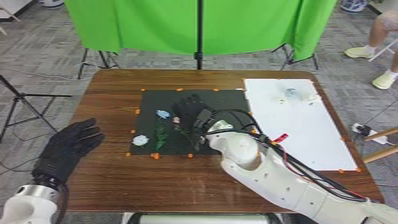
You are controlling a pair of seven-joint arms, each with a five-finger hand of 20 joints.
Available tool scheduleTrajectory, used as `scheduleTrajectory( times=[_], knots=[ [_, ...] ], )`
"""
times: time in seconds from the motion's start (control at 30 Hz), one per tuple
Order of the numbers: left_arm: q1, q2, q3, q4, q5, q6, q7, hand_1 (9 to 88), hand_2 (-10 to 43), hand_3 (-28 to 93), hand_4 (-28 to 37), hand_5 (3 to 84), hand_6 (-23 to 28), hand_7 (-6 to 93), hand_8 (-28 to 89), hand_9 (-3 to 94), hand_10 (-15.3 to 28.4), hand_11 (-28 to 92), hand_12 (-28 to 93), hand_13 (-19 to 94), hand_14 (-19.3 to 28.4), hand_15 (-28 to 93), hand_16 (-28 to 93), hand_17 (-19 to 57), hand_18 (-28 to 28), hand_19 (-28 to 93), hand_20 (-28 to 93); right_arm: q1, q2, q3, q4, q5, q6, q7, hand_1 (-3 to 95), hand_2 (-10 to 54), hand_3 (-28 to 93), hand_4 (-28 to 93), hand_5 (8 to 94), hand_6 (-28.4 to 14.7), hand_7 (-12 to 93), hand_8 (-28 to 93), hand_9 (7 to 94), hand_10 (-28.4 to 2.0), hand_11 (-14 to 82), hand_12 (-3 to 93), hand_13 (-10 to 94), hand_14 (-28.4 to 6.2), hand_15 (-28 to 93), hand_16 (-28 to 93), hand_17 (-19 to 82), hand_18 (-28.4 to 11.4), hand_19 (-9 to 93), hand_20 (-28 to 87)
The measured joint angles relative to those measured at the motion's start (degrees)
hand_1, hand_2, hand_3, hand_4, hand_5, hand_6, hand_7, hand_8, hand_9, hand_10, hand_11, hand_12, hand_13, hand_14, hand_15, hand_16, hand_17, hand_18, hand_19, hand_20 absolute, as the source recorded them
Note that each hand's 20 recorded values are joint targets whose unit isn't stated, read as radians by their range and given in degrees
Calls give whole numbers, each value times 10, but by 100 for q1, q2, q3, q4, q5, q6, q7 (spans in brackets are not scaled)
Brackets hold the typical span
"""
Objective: Arrange flowers
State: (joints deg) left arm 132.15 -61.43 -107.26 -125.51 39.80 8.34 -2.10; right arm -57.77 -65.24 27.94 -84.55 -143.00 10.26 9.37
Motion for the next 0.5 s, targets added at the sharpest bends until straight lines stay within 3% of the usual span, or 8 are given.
scheduleTrajectory(
  times=[0.5],
  knots=[
    [-1,4,0,4,0,0,-1,327,21,736,-283,394,55,380,-193,367,162,422,85,303,181,554,-97,-50,234,647,-57,40,-38,2,141,-249,91,2,506,-95,830,-283,591,4,625,-99,760,-39,282,493,742,-10,594,374,339,-159,803,405]
  ],
)
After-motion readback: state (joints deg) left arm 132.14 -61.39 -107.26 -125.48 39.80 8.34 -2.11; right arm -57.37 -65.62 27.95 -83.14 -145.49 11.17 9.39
